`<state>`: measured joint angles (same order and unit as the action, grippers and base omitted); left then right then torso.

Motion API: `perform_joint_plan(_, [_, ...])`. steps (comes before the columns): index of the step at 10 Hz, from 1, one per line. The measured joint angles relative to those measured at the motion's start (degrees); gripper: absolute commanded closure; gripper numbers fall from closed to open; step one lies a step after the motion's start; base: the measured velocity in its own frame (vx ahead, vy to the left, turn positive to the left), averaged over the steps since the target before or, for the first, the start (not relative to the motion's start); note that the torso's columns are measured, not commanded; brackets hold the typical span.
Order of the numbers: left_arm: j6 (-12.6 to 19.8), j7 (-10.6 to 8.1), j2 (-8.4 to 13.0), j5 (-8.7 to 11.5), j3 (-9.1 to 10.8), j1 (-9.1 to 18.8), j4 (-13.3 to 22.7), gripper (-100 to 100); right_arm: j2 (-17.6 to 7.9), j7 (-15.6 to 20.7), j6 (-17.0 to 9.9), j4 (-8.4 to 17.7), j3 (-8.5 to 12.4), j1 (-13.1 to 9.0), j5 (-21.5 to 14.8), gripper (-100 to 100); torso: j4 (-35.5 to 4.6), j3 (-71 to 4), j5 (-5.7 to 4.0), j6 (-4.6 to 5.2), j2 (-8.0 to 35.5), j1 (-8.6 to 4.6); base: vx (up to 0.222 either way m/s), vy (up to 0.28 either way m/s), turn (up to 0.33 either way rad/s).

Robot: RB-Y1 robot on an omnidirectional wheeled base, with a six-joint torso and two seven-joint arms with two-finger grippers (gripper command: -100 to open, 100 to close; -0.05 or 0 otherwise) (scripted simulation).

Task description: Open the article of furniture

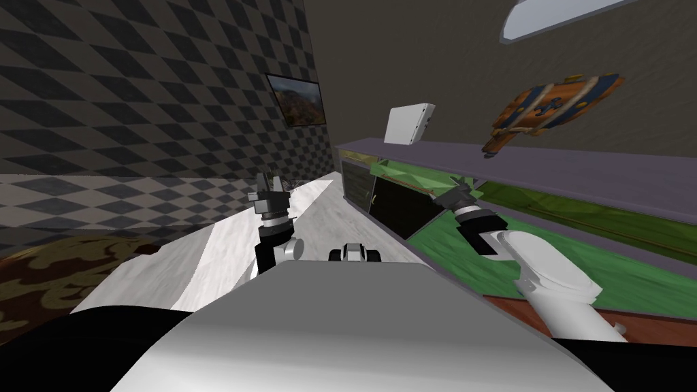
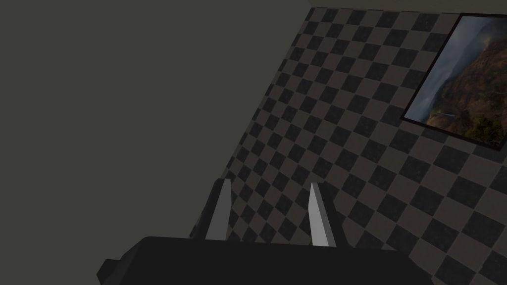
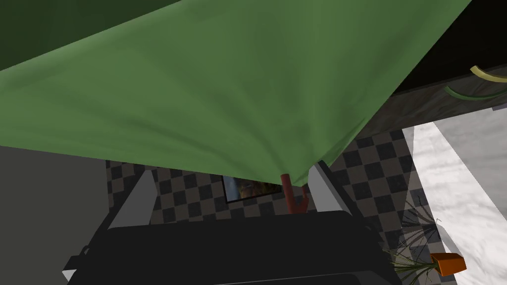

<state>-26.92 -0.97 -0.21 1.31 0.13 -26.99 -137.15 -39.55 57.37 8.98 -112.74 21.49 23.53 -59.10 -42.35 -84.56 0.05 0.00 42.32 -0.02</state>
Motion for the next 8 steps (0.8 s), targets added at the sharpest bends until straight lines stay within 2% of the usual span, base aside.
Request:
perform_joint_plan(2, [0.00, 0.00, 0.00, 0.00, 0.00, 0.00, 0.00, 0, -2.94, -2.03, -0.19, 0.22, 1.14, 0.48, 1.14, -100, -0.06, -0.01, 0.09, -0.01, 0.02, 0.14, 0.013, 0.048, -0.027])
perform_joint_plan(3, [0.00, 0.00, 0.00, 0.00, 0.00, 0.00, 0.00, 0, -3.03, -2.17, -0.14, 0.32, 1.21, 0.54, 1.19, 0, -0.04, 0.04, 0.06, -0.06, 0.07, 0.11, 0.000, 0.000, 0.000])
perform_joint_plan(8, [0.00, 0.00, 0.00, 0.00, 0.00, 0.00, 0.00, 0, -2.98, -2.13, -0.14, 0.46, 1.10, 0.66, 1.16, 0, 0.04, 0.01, -0.02, 0.01, 0.01, 0.05, 0.000, 0.000, 0.000])
